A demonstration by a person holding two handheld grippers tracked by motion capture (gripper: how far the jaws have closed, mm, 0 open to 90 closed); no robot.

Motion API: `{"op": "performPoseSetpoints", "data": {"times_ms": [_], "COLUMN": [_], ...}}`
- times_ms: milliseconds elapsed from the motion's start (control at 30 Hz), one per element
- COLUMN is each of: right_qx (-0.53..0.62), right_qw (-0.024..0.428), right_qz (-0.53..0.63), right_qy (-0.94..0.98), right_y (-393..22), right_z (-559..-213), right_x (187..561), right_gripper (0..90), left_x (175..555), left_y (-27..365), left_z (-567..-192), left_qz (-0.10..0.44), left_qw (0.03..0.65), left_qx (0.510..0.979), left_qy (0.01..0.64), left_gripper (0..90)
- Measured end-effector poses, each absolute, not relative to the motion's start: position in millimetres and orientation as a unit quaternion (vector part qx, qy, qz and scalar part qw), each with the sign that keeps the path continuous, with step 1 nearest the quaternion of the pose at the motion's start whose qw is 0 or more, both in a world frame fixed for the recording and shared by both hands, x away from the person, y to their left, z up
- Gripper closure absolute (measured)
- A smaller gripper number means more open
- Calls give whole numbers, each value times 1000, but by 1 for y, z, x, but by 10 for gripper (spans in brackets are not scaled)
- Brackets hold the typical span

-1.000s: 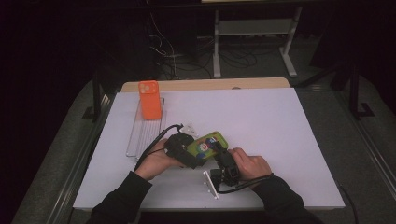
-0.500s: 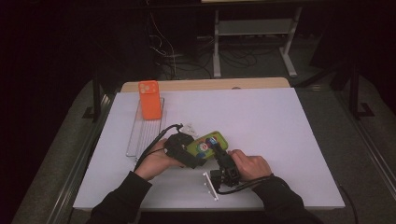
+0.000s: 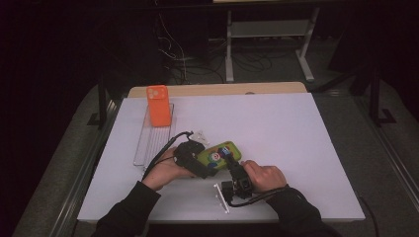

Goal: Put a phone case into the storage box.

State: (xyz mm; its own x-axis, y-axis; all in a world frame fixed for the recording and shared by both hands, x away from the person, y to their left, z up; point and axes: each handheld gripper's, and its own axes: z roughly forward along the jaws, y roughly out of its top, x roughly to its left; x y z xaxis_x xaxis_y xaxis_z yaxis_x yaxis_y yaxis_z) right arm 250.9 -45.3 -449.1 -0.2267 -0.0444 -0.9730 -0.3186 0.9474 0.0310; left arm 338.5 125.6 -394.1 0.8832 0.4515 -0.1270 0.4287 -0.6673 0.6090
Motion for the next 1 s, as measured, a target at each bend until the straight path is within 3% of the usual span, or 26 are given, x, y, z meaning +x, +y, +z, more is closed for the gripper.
{"op": "performPoseSetpoints", "data": {"times_ms": [200, 300, 533, 1000], "right_qx": [-108, -99, -60, 55], "right_qw": [604, 601, 597, 522], "right_qz": [116, 113, 116, 167], "right_qy": [781, 785, 791, 835], "right_y": [-47, -49, -59, -83], "right_z": [-448, -446, -441, -429], "right_x": [253, 255, 263, 282], "right_gripper": [757, 757, 757, 756], "left_x": [339, 339, 340, 344], "left_y": [130, 133, 142, 148], "left_z": [-391, -389, -385, -387], "left_qz": [14, 10, 19, 31], "left_qw": [341, 362, 360, 359], "left_qx": [908, 898, 904, 900], "left_qy": [244, 249, 231, 245], "left_gripper": [15, 0, 0, 0]}}
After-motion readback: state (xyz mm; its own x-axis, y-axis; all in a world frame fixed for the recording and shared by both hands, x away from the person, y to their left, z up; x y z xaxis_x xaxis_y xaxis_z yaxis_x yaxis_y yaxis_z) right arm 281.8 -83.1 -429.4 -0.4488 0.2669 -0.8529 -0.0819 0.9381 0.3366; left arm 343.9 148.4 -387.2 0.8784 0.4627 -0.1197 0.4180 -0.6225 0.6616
